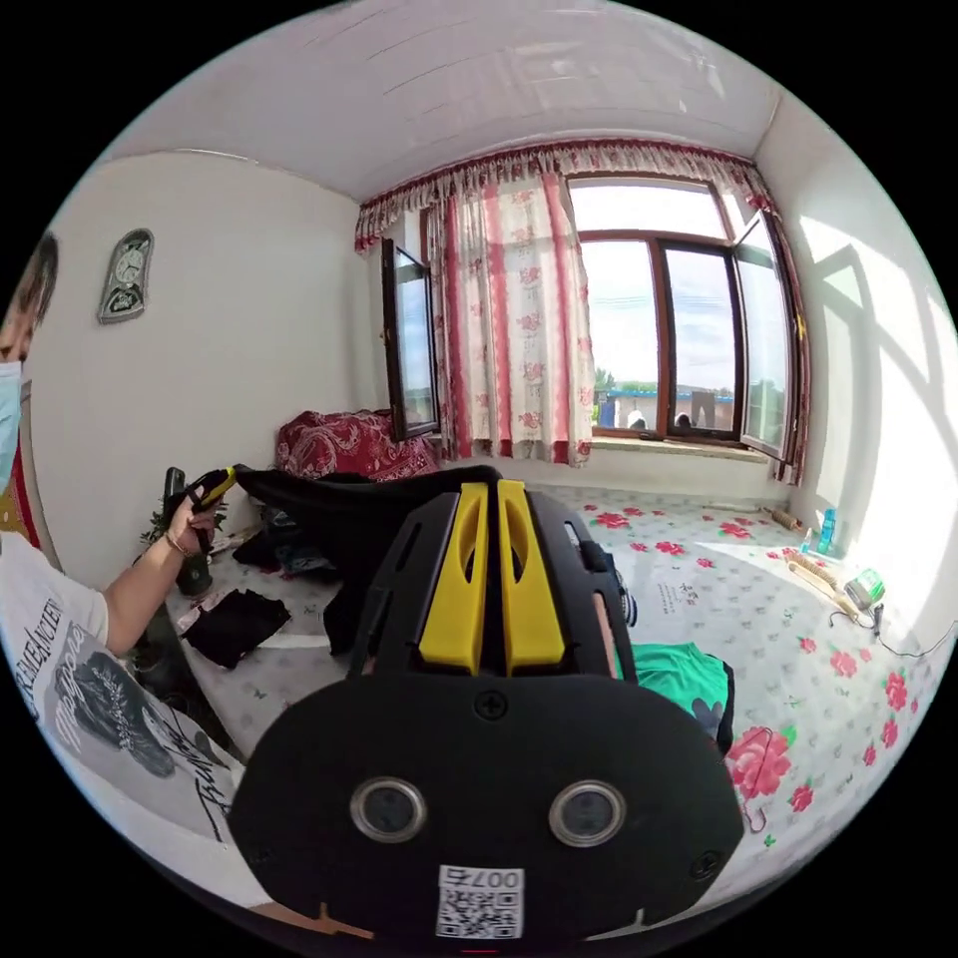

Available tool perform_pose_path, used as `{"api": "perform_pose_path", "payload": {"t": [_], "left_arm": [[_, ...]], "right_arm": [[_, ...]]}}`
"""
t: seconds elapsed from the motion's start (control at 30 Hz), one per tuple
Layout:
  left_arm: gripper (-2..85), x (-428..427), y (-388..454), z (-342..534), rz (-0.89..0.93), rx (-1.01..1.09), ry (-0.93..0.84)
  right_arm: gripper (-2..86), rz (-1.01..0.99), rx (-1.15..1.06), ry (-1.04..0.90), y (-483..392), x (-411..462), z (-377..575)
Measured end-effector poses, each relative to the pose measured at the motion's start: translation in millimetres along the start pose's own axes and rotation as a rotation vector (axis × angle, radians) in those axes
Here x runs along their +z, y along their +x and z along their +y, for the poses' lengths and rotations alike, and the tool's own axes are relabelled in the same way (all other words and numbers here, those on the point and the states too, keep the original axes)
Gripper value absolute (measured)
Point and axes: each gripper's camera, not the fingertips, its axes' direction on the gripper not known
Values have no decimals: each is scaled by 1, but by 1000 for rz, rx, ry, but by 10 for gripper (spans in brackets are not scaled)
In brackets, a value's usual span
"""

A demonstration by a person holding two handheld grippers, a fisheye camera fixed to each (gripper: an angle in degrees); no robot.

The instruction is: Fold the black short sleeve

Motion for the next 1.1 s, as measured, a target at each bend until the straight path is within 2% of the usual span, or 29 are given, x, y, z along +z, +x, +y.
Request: {"api": "perform_pose_path", "payload": {"t": [0.17,0.27,0.37,0.43,0.53,0.63,0.8,1.03,1.1], "left_arm": [[-9,-41,32,58,-48,49,-132],[-10,-54,22,132,-97,-46,-237],[-10,-58,-12,230,-196,-256,-350],[-10,-59,-50,312,-271,-509,-434],[-10,-56,-79,375,-304,-733,-465],[-10,-36,-73,376,-385,-667,-606],[-10,-31,-45,376,-423,-555,-680],[-8,-22,-49,476,-531,-819,-861],[-6,-11,-50,488,-538,-824,-895]], "right_arm": [[-2,-61,-70,-102,-31,-26,49],[-2,-60,-23,-285,-43,-13,106],[-2,-59,115,-514,-43,22,175],[-2,-80,220,-730,-38,66,227],[-2,-105,232,-928,-40,116,261],[-2,-148,251,-923,-40,136,249],[-2,-122,221,-933,-46,138,241],[-1,-57,326,-1177,-65,184,310],[1,-50,332,-1240,-69,203,325]]}}
